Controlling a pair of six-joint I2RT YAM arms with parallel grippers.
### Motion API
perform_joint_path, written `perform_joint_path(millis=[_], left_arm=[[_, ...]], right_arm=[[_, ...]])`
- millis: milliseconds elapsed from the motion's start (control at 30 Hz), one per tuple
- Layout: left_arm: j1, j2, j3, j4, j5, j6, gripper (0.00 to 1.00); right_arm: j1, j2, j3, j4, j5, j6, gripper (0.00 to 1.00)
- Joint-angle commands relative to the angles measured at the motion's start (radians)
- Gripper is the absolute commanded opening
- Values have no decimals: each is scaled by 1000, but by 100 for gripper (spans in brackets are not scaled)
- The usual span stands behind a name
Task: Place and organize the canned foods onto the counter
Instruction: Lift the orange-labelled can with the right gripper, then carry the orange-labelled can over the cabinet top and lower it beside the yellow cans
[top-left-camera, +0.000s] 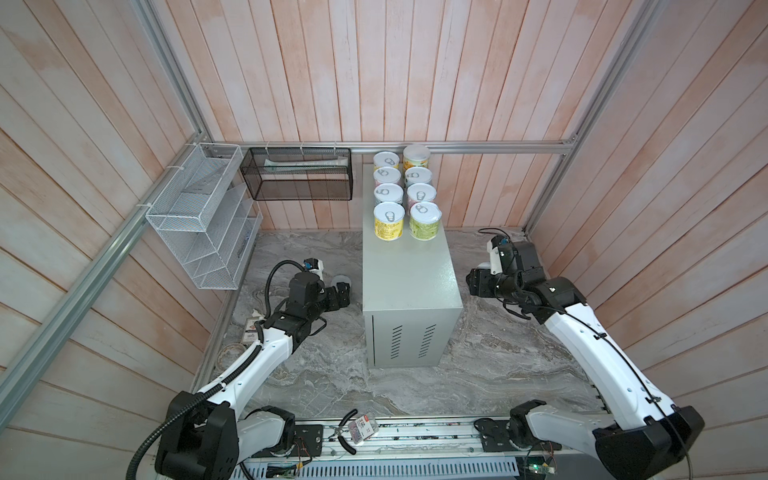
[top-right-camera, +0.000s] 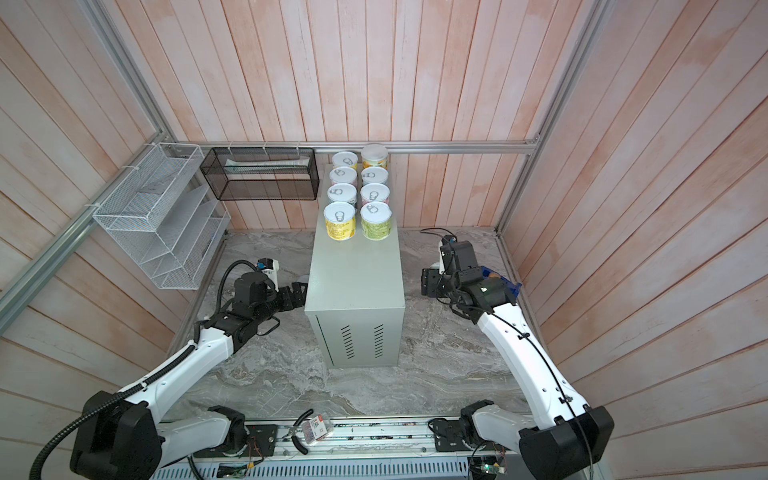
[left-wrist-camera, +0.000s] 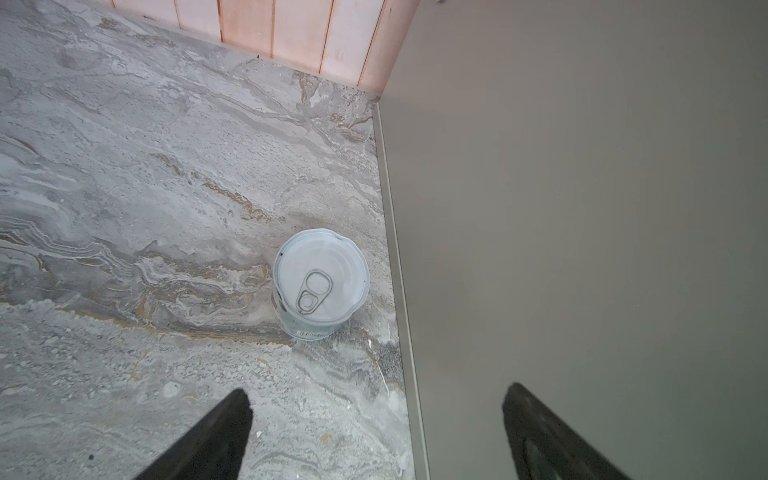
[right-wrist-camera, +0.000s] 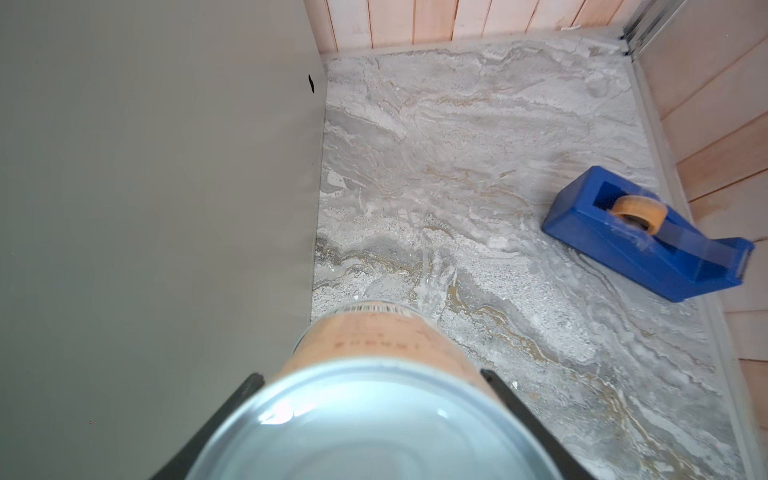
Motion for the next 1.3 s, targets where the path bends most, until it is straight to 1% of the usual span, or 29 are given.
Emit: perform_joint_path(millis=[0, 133, 300, 367, 533, 833, 1133, 1267], left_arm=[[4, -16, 37, -22, -13, 19, 96], [3, -18, 45, -22, -26, 24, 96], [4, -16, 63, -30, -29, 32, 95], [4, -16, 61, -24, -27, 31, 95], [5, -13, 72, -29, -18, 30, 95], [5, -48, 62, -34, -38, 27, 95], [4, -60, 47, -31, -32, 20, 95], [4, -66, 31, -28, -31, 14, 94]], right_arm=[[17, -44, 127, -110, 16, -27, 0], [91, -33, 249, -220, 99, -51, 0], [198, -3, 421, -336, 210, -30, 0], [225, 7, 497, -369, 232, -21, 0], [272, 67, 631, -428, 205, -22, 0], [358, 163, 749, -411, 185, -40, 0], [410, 308, 823, -386, 109, -83, 0], [421, 342, 843, -360, 107, -100, 0]])
